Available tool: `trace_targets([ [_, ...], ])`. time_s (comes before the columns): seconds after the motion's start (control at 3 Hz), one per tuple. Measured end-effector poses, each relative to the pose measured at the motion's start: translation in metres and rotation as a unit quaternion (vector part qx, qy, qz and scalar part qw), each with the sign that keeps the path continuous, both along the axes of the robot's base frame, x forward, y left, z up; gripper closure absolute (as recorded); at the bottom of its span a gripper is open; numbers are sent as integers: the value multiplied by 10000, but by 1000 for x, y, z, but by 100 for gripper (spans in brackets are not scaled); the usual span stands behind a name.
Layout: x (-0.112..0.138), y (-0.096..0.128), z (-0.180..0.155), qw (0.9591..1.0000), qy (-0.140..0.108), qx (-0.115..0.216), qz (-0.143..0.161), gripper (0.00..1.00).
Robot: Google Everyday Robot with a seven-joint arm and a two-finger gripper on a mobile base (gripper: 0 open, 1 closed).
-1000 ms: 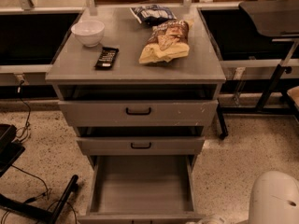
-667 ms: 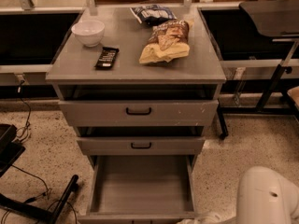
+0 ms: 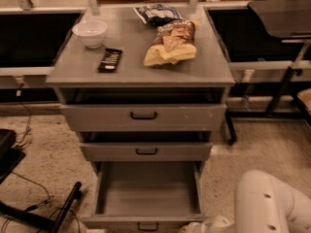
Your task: Close bottom drawer
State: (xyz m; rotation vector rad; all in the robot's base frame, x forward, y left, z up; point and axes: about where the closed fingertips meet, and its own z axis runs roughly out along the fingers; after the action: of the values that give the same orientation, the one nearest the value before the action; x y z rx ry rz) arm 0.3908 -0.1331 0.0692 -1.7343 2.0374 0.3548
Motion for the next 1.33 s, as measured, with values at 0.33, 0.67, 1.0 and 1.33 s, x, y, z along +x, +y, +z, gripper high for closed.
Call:
trace_targets([
  [0.33, -1, 0, 0, 10000, 0, 0, 0, 100],
  [0.67, 23, 2, 6, 9998, -151, -35, 126, 100],
  [1.0, 22, 2, 6, 9998, -152, -35, 127, 100],
  [1.33, 54, 5, 20, 9990, -356, -53, 264, 100],
])
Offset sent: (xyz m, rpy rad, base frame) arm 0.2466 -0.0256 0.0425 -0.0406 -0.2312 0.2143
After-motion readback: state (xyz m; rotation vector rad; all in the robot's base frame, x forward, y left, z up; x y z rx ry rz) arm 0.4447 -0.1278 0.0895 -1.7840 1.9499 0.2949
